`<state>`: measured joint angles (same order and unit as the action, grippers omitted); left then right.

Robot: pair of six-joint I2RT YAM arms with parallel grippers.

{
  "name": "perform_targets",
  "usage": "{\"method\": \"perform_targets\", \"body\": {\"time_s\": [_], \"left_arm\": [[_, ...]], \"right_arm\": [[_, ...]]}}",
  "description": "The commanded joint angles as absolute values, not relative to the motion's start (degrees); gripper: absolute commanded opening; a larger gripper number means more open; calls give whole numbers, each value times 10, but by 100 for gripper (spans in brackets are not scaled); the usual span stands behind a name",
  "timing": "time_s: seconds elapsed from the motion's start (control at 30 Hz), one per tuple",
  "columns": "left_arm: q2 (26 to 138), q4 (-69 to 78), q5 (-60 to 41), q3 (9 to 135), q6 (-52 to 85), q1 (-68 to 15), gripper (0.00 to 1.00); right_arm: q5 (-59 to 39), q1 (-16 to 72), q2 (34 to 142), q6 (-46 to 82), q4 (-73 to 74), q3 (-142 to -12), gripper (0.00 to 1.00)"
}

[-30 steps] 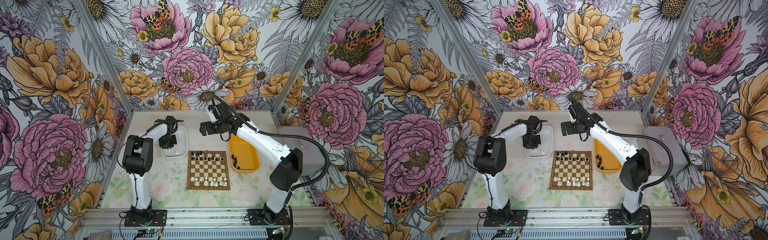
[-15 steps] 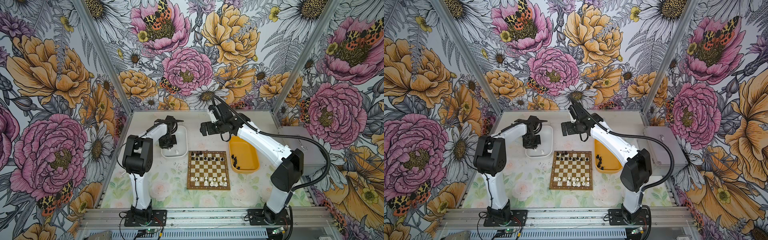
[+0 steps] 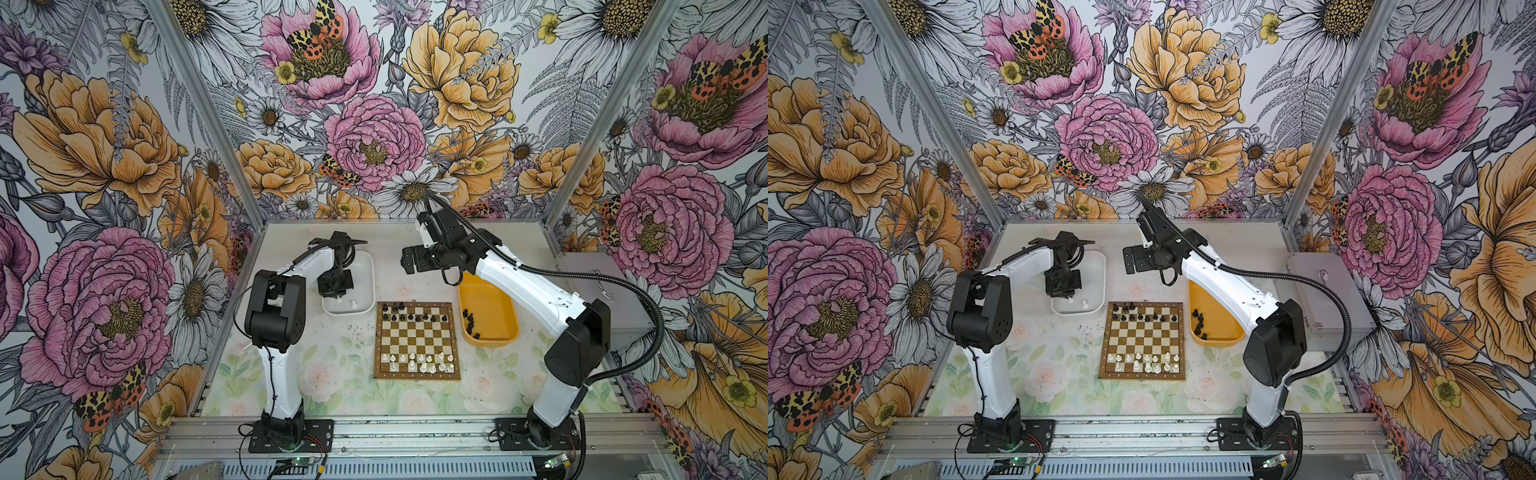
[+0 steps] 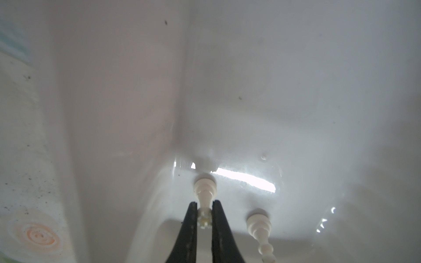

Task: Set up the chess pieces on the board
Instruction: 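Lift the white piece and carry it with the left gripper to the board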

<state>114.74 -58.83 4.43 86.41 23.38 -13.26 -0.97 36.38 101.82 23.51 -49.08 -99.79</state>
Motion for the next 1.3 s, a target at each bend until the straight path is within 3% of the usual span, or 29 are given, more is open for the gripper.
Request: {"method": "perform_targets", "body": {"time_s": [0.0, 0.47, 0.67, 0.87, 1.27], "left_arm": [[1120, -579, 38, 854, 222, -129, 3], [1048, -611, 49, 863, 227, -151, 4], [963, -632, 66, 841, 266, -194, 5], [887, -653, 99, 788, 343, -272, 6], [761, -664, 147, 630, 578, -506, 6]], "right_arm": [[2, 368, 991, 243, -477, -994, 100], [11, 381, 962, 251, -468, -959, 100], [5, 387, 921, 247, -465, -916, 100], [-15, 390, 842, 244, -462, -847, 100], [-46, 410, 666, 263, -507, -724, 100]]}}
